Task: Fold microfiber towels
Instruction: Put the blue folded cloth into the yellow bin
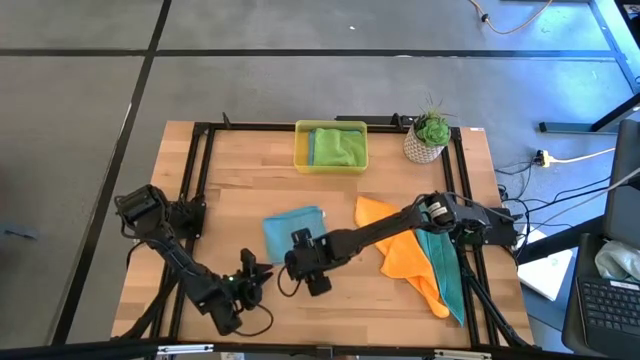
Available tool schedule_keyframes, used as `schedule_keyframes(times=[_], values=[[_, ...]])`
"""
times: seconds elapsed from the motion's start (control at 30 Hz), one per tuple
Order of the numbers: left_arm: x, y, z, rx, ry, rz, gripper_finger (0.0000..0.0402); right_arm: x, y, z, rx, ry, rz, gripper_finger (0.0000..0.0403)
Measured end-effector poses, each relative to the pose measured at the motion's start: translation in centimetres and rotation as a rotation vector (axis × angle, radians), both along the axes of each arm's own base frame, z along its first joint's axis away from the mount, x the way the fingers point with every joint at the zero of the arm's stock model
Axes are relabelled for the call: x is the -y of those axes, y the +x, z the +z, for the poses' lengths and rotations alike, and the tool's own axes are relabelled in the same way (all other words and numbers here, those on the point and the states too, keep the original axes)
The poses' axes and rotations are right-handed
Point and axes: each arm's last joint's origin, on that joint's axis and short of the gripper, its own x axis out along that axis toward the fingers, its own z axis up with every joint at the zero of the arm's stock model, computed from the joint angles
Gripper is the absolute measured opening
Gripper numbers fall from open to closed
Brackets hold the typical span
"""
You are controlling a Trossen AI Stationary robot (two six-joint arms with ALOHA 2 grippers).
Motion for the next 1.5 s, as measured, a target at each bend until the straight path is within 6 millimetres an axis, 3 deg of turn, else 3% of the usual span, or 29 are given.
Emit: schedule_keyframes(times=[0.2, 0.27, 0.4, 0.5, 0.7, 0.83, 1.0, 1.13, 1.23, 1.37, 1.5], values=[[-0.5, 0.4, 0.0, -0.005, 0.002, 0.026, 0.0145, 0.7, 0.3, -2.1, 0.059, -0.064, -0.097, 0.0301], [-0.3, 0.0, -0.1, 0.001, -0.013, 0.028, 0.0147, 1.3, -0.1, -3.0, 0.044, -0.122, -0.135, 0.0307], [0.0, -0.6, -0.1, 0.018, -0.041, 0.035, 0.0148, 2.5, -0.5, -4.1, 0.023, -0.081, -0.168, 0.03], [0.2, -1.1, -0.1, 0.038, -0.044, 0.038, 0.0148, 3.1, -0.7, -5.1, 0.027, -0.02, -0.156, 0.028], [0.2, -1.3, -0.1, 0.029, -0.04, 0.04, 0.0148, 4.1, 0.0, -5.1, 0.05, 0.059, -0.124, 0.0207], [0.4, -1.5, -0.1, 0.031, -0.052, 0.034, 0.0148, 5.7, 0.5, -5.1, 0.05, 0.131, -0.155, 0.0155], [0.8, -2.1, -0.1, 0.04, -0.074, 0.021, 0.0148, 8.5, 0.9, -5.3, 0.068, 0.147, -0.213, 0.0119], [1.0, -2.3, -0.1, 0.039, -0.073, 0.009, 0.0147, 9.3, 1.0, -5.3, 0.061, 0.166, -0.207, 0.0067], [1.0, -2.4, -0.1, 0.039, -0.072, 0.008, 0.0145, 9.5, 1.2, -4.7, 0.053, 0.131, -0.191, 0.0016], [1.0, -2.4, -0.1, 0.048, -0.089, 0.019, 0.0144, 9.9, 1.7, -2.7, -0.023, 0.028, -0.167, 0.0012], [1.0, -2.4, -0.1, 0.049, -0.09, 0.021, 0.0144, 11.4, 2.5, 2.4, -0.027, -0.1, -0.168, 0.0009]])
